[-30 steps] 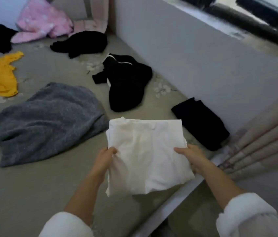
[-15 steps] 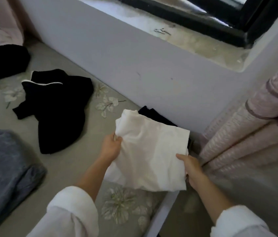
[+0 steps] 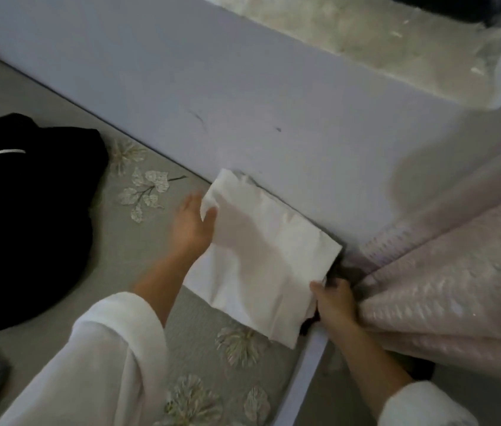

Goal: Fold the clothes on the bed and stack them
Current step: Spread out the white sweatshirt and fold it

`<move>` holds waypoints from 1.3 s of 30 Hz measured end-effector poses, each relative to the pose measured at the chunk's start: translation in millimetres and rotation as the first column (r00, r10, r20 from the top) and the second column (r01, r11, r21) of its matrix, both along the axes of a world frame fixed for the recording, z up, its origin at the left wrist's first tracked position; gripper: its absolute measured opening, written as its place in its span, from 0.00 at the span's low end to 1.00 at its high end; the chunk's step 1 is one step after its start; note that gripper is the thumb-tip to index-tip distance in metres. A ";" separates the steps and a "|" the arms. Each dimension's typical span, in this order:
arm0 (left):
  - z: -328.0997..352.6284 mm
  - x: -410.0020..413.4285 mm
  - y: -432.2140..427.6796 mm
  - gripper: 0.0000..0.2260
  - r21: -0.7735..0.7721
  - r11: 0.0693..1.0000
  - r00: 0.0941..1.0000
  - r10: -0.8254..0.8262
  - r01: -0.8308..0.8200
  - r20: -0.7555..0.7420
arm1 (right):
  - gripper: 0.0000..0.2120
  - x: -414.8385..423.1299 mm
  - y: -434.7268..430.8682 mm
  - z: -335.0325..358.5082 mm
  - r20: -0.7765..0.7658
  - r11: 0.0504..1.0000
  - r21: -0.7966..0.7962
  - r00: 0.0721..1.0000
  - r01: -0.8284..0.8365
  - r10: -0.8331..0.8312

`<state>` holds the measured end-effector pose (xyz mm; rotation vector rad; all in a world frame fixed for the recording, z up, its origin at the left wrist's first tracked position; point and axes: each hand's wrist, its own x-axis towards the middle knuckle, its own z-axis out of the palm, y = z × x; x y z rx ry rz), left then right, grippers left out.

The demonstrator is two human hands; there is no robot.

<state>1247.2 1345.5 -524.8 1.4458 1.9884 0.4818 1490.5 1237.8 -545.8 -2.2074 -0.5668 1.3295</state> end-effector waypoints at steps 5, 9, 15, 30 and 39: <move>-54.8 13.4 -35.8 0.24 -0.241 0.925 0.893 -0.356 0.294 -0.274 | 0.38 -15.2 7.0 -19.6 0.595 0.727 -0.054 0.562 -0.685 0.574; -75.9 20.8 -30.0 0.27 -0.246 0.893 0.809 -0.447 0.377 -0.382 | 0.37 -15.2 27.8 -41.2 0.656 0.489 -0.215 0.247 -0.845 0.714; -91.3 32.4 23.4 0.34 -0.177 0.880 0.756 -0.471 0.442 -0.455 | 0.42 -2.9 53.0 -62.5 0.689 0.402 -0.256 0.126 -0.879 0.714; -92.7 -7.3 -16.7 0.26 0.037 0.921 0.890 -0.363 0.387 -0.275 | 0.40 -38.5 54.4 -65.5 0.712 0.371 -0.260 0.082 -0.891 0.697; -72.9 -173.2 -182.6 0.24 -0.109 0.974 0.951 0.167 -0.201 -0.261 | 0.38 -203.9 18.2 -51.3 0.662 0.055 -0.168 -0.071 -0.984 0.746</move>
